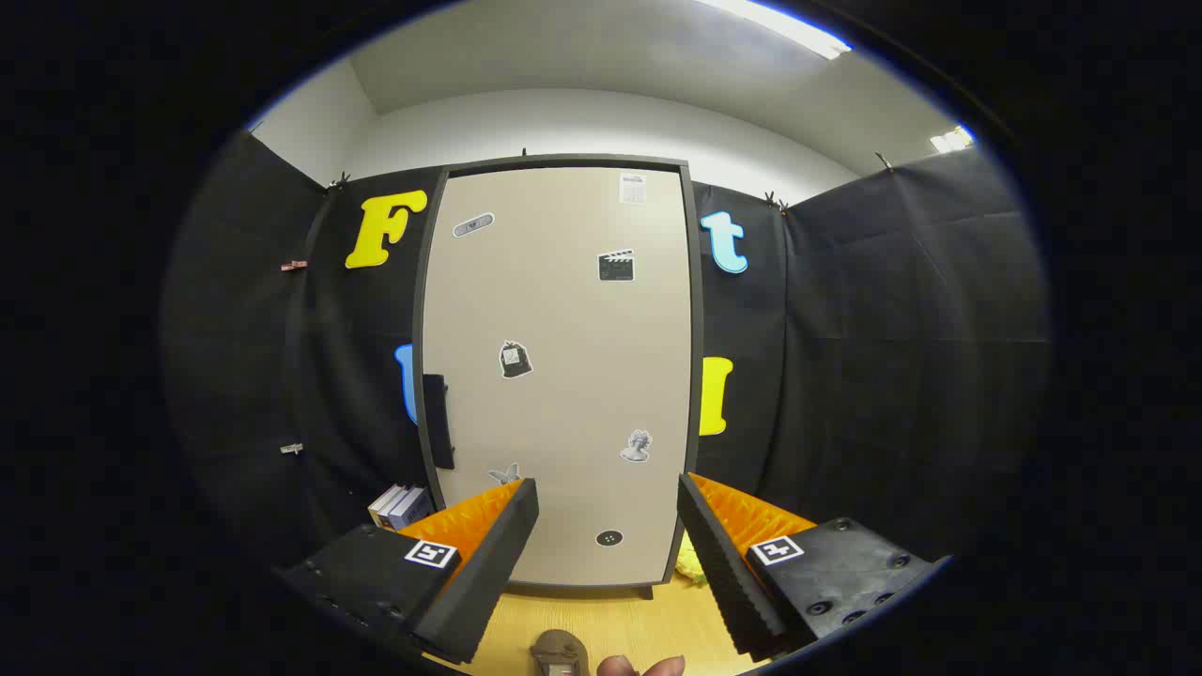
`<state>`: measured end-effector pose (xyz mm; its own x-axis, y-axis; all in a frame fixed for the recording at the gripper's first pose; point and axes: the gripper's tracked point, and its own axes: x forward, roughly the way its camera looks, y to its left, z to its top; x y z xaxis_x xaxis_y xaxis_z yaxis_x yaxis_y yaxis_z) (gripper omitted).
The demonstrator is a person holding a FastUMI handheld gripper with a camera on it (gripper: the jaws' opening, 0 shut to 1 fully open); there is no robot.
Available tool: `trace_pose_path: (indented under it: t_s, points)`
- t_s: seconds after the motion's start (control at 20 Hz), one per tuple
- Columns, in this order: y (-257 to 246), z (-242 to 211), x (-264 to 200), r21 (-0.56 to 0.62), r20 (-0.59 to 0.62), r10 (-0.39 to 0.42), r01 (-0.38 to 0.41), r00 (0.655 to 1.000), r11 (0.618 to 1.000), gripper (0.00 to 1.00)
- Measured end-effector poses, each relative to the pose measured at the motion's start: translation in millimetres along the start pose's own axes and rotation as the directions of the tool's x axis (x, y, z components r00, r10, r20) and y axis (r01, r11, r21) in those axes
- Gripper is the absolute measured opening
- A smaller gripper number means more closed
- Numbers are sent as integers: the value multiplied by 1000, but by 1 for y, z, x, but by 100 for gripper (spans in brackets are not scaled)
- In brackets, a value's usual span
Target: Open the shoe cabinet door, grab the shoes and put them into the shoe cabinet, then close the shoe cabinet door.
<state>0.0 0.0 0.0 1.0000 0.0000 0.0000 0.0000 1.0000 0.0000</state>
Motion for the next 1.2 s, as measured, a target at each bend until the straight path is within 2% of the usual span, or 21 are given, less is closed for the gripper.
trace_pose_path:
  t_s: [0.75, 0.95, 1.2]
  points:
    - [5, -1, -4, 6, -15, -3, 3, 1000, 1000, 97]
    - [37, 6, 17, 35, -20, 34, -34, 999, 999, 98]
    - [106, 10, 58, 33, -8, 117, -116, 993, 993, 98]
